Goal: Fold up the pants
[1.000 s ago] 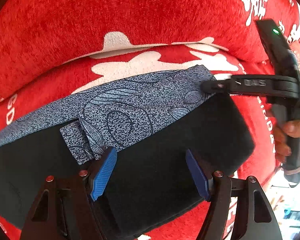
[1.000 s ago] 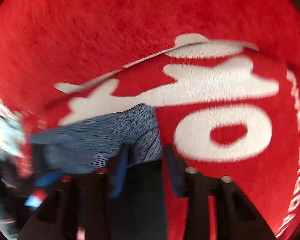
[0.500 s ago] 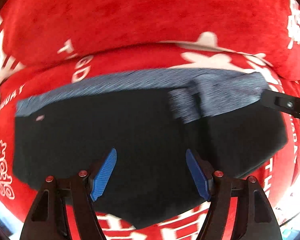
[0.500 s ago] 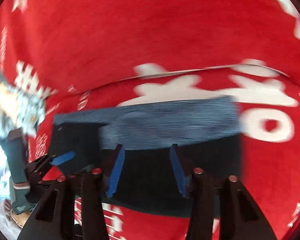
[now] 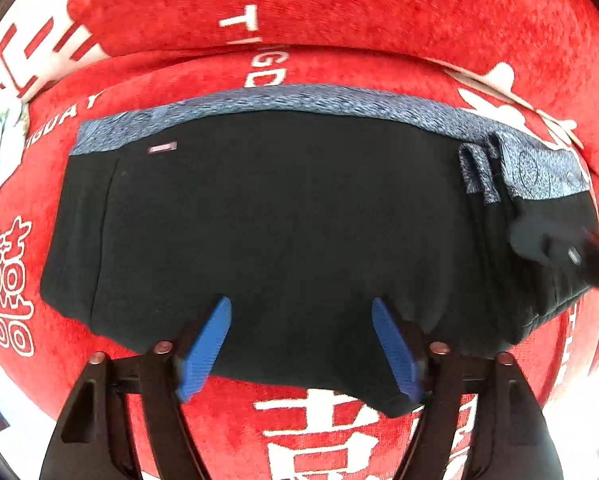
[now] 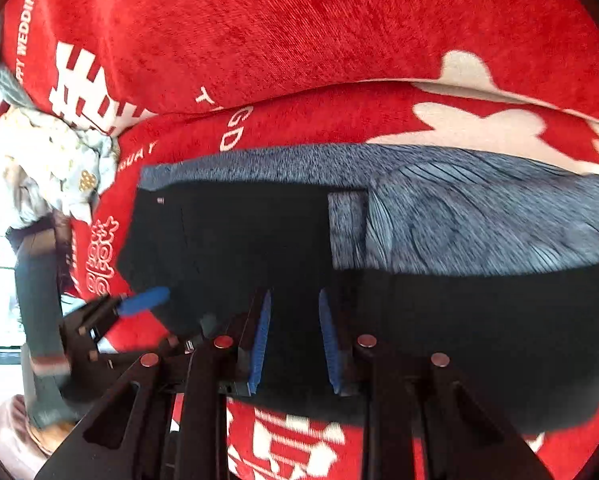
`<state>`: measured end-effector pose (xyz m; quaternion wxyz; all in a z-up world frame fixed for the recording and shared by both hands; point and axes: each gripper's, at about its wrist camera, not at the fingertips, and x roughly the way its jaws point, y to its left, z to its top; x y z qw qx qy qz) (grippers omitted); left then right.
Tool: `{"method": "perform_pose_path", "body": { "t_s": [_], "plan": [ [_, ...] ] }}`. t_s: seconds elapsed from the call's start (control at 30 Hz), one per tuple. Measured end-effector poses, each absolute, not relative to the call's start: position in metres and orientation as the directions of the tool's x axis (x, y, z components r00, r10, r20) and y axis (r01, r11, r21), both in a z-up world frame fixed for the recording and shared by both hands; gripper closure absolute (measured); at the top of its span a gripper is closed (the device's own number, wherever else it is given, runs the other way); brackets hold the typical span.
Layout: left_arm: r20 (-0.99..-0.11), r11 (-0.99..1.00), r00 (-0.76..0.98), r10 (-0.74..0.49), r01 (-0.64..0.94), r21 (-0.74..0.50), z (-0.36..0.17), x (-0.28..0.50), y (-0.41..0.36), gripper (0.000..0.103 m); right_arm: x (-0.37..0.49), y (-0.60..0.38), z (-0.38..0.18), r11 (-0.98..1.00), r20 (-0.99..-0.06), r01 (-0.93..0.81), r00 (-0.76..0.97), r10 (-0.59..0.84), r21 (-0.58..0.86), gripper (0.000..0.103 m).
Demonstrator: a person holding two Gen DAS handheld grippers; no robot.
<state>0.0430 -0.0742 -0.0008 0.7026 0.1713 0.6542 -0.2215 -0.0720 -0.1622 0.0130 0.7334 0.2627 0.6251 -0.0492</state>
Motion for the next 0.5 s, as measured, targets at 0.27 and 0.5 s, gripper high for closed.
{"method": "perform_pose_path", "body": {
  "t_s": [0.27, 0.5],
  "plan": [
    [-0.996, 0.855, 0.031, -0.088, 0.515, -0.059, 0.006, 0.052, -0.039, 0.01, -0.109, -0.143, 0.032, 0.844, -0.96, 0.459, 0.178, 0.217, 0.276, 0.063],
    [-0.996, 0.854, -0.016, -0.093, 0.513, -0.088, 0.013, 0.051, -0.014, 0.0, -0.104, -0.107, 0.03, 0.862, -0.975, 0.456, 0.126, 0.183, 0.221, 0.026]
  ]
}}
